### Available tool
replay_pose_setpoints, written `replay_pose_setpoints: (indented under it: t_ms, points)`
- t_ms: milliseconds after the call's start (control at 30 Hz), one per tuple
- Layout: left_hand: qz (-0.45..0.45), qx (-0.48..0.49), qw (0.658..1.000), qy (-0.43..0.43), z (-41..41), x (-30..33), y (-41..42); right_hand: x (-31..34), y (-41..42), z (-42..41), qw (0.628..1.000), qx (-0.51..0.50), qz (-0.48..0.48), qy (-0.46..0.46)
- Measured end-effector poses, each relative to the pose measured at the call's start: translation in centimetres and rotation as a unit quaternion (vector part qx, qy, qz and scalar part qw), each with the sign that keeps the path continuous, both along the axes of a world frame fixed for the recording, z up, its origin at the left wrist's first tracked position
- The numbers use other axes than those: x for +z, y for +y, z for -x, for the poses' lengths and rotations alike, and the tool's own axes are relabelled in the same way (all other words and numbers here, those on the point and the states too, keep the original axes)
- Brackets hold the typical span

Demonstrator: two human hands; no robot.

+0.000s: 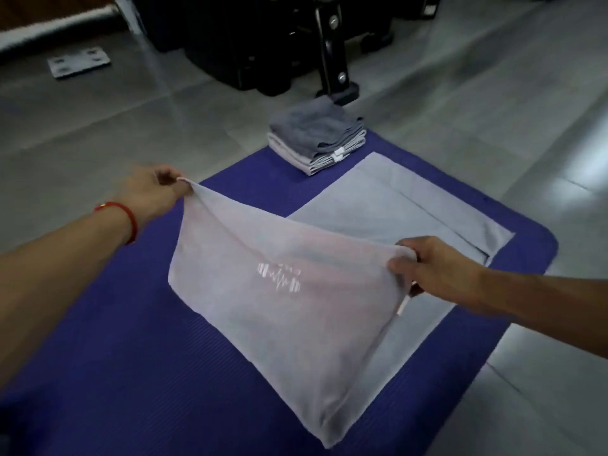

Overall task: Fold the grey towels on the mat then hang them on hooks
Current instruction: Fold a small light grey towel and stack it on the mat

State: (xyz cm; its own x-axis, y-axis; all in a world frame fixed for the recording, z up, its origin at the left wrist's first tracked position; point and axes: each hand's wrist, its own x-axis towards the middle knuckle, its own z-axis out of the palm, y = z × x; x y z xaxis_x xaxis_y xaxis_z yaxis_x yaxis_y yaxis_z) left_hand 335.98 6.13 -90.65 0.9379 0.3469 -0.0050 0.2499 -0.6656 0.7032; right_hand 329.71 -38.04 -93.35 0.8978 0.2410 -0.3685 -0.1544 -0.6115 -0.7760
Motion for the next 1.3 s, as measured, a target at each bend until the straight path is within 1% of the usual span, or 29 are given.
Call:
replay_pose_setpoints:
  t_ms: [33,100,200,300,367,400,467,600,700,833,1000,1067,1167,1267,1300]
  points:
    - [0.006,-0.010,1.000,-0.003,-2.3,0.1,-2.3,0.2,-2.4,-0.8,1.000,-0.013,-0.017,0.002]
    - [0.005,-0.038,0.999,-0.009,-6.6,-0.1,-6.8,-0.2,-6.7,-2.3,0.996,-0.072,-0.053,-0.012]
    - [-0.068,-0.083,0.994,-0.037,-12.3,-0.7,-13.3,-2.8,-12.2,-4.2,0.977,-0.188,-0.068,-0.072]
    - [-0.145,-0.123,0.981,-0.048,-17.1,-1.8,-19.5,-6.5,-15.8,-5.2,0.942,-0.312,-0.050,-0.110]
    - [-0.130,-0.133,0.981,-0.051,-19.6,-3.4,-23.2,-8.8,-17.2,-5.7,0.917,-0.377,-0.017,-0.126]
    - [-0.118,-0.128,0.984,-0.048,-20.7,-4.2,-25.0,-9.6,-17.8,-6.1,0.907,-0.397,-0.001,-0.136]
    - [-0.124,-0.112,0.985,-0.043,-22.6,-5.5,-27.9,-11.2,-19.0,-7.7,0.888,-0.435,0.014,-0.148]
    - [-0.095,-0.082,0.990,-0.062,-26.6,-7.7,-32.2,-14.6,-21.3,-11.8,0.840,-0.509,0.052,-0.180]
    - [-0.117,-0.062,0.989,-0.061,-28.5,-9.8,-34.0,-17.0,-20.6,-12.6,0.832,-0.514,0.136,-0.157]
    - [-0.147,-0.057,0.987,-0.024,-30.6,-13.6,-35.4,-18.5,-20.1,-12.5,0.820,-0.496,0.213,-0.193]
    - [-0.172,-0.091,0.980,0.030,-33.2,-16.2,-36.7,-19.3,-20.3,-13.1,0.804,-0.494,0.249,-0.216]
    - [-0.173,-0.087,0.979,0.058,-33.7,-16.5,-37.3,-19.5,-20.2,-13.2,0.804,-0.489,0.260,-0.216]
    - [-0.145,-0.059,0.985,0.069,-33.6,-16.4,-37.9,-19.8,-20.5,-13.3,0.807,-0.488,0.257,-0.209]
    - [-0.113,-0.063,0.989,0.076,-33.2,-16.0,-37.8,-19.8,-20.5,-13.3,0.805,-0.492,0.245,-0.222]
    - [-0.087,-0.065,0.990,0.085,-33.2,-16.0,-37.5,-19.7,-20.4,-13.3,0.804,-0.493,0.247,-0.223]
